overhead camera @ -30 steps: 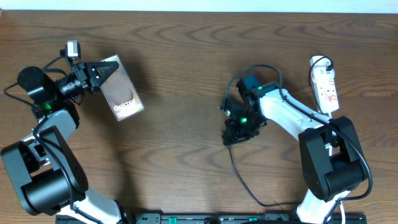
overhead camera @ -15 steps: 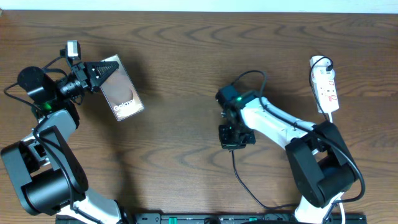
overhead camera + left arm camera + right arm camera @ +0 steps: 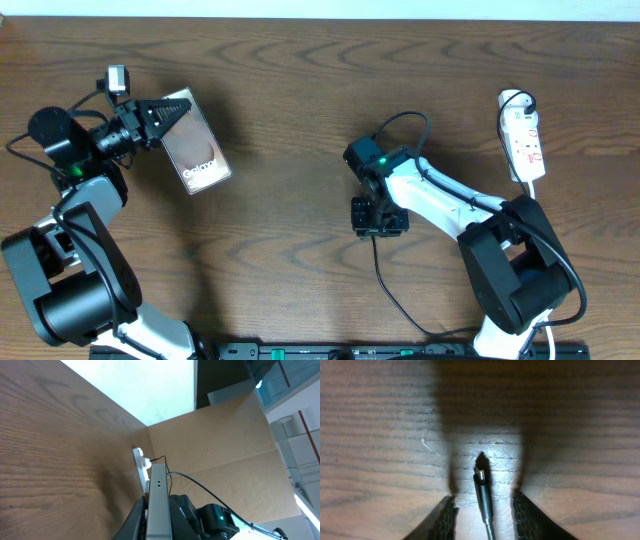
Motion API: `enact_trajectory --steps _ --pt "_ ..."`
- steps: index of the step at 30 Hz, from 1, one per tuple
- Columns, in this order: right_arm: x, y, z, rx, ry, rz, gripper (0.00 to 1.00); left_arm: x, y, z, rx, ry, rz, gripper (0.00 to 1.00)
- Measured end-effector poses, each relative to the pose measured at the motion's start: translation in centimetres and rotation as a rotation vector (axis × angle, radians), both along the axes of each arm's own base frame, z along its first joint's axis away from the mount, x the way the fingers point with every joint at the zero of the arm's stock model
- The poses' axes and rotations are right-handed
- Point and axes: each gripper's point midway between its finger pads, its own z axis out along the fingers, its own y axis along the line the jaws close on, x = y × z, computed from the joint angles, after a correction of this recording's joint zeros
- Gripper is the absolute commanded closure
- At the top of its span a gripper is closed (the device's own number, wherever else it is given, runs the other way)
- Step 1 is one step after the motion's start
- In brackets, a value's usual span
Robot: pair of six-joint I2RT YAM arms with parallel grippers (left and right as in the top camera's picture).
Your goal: Plug charger to phone and switch on socket
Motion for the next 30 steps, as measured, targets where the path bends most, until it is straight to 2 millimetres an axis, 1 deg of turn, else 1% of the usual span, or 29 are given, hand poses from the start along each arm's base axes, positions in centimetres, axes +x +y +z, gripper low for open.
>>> enact_trajectory --steps 2,3,9,11,12,14,19,23,25,28,30 --pt "0.1 0.0 0.0 -0.002 -0.003 -0.007 0.81 0.0 0.0 0.0 0.0 0.0 0.0 0.93" --pt "0.1 0.0 0.0 -0.003 -0.003 -0.009 0.82 0.0 0.0 0.0 0.0 0.0 0.0 0.93" --pt "-0.2 -0.2 0.0 -0.011 0.006 -0.01 0.81 0.0 0.0 0.0 0.0 0.0 0.0 0.93" --pt "-0.3 -0.3 -0.1 -0.014 0.012 -0.01 0.84 0.0 0.0 0.0 0.0 0.0 0.0 0.92" --pt "-0.4 -0.4 -0.1 -0.016 0.014 -0.011 0.88 0.0 0.0 0.0 0.0 0.0 0.0 0.92" --pt "-0.7 -0.6 -0.3 -0.021 0.024 -0.013 0.91 0.0 0.0 0.0 0.0 0.0 0.0 0.92" --pt "-0.7 -0.5 -0.5 -0.02 0.022 -0.027 0.93 0.0 0.0 0.0 0.0 0.0 0.0 0.92" --pt "-0.4 -0.1 -0.5 0.0 0.014 -0.032 0.9 0.0 0.0 0.0 0.0 0.0 0.0 0.92" --pt "-0.4 0.0 -0.5 0.004 0.015 -0.035 0.82 0.0 0.0 0.0 0.0 0.0 0.0 0.92" --pt "-0.3 0.2 -0.5 0.018 0.016 -0.038 0.74 0.0 0.0 0.0 0.0 0.0 0.0 0.93" --pt "-0.2 0.4 -0.4 0.028 0.015 -0.037 0.74 0.0 0.0 0.0 0.0 0.0 0.0 0.93"
